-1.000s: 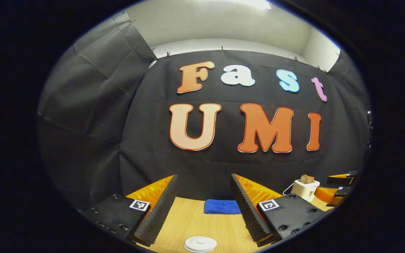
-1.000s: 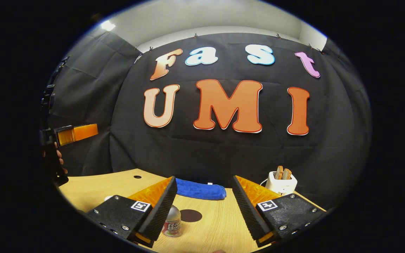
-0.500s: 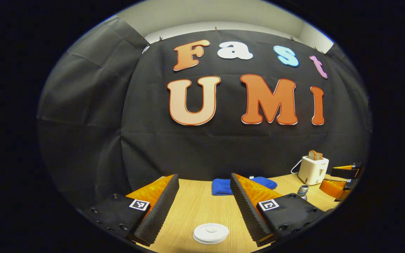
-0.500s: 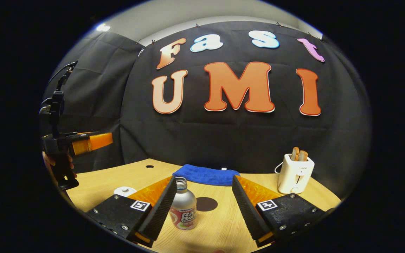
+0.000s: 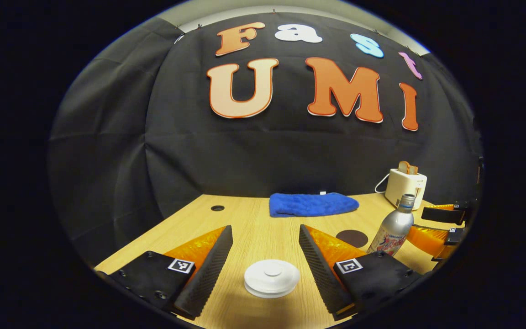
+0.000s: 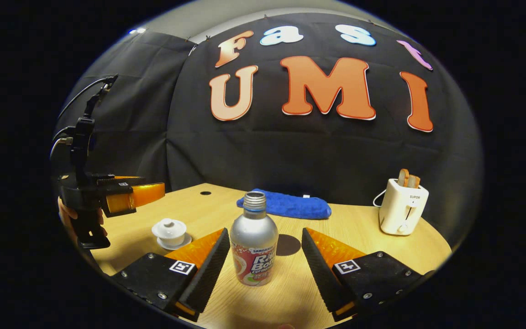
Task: Open the teacup lid with one hand, grasp the water bottle and pour water into the teacup with the other hand; after pouring, place the water bottle on the coaster and then close the teacup lid.
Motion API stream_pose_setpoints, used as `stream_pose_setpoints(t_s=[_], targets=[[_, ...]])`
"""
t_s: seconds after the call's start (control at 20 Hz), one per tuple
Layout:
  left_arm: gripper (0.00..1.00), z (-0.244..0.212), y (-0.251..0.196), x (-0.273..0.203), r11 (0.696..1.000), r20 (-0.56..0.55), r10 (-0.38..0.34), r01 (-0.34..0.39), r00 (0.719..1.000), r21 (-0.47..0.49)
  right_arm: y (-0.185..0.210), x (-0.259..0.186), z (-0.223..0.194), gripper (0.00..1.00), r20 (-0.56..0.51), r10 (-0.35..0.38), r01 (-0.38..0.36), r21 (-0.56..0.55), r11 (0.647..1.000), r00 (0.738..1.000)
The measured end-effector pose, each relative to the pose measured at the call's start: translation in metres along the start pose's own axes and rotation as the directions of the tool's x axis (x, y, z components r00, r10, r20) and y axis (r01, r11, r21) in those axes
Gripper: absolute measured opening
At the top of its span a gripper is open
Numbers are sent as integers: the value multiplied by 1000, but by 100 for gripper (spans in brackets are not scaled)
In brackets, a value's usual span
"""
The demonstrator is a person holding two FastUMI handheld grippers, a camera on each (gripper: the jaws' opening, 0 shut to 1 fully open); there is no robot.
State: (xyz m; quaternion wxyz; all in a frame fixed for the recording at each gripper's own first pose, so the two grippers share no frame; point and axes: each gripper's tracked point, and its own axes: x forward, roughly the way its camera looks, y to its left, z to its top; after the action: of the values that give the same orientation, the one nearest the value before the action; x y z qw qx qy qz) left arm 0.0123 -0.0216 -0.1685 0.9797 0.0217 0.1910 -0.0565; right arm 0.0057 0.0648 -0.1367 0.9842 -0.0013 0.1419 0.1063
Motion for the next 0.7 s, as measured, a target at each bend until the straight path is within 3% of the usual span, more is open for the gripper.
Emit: stream_pose_setpoints(t_s=[0.05,0.15,0.25,0.5,0.55,0.7], targets=[[94,-8,-1,2,1000,-19,-4,4,1000,-2,1,2,-6,95,-16,3,-3,1,1000,1000],[97,-25,-2,7,1000,-60,-9,9,998,-2,3,8,-17,95,-46,9,-9,3,1000,999],[91,-42,0,12,1000,-107,2,-1,994,4,4,12,-25,95,-69,12,-12,-1,1000,998],[89,-69,-6,26,1000,-161,-9,13,987,22,5,21,-41,95,-110,20,-22,-16,1000,994],[82,-72,-6,28,999,-171,-6,12,985,31,6,22,-44,95,-119,22,-24,-17,1000,993],[73,-76,-10,33,999,-180,-9,17,984,46,5,24,-50,95,-135,26,-29,-19,999,990]])
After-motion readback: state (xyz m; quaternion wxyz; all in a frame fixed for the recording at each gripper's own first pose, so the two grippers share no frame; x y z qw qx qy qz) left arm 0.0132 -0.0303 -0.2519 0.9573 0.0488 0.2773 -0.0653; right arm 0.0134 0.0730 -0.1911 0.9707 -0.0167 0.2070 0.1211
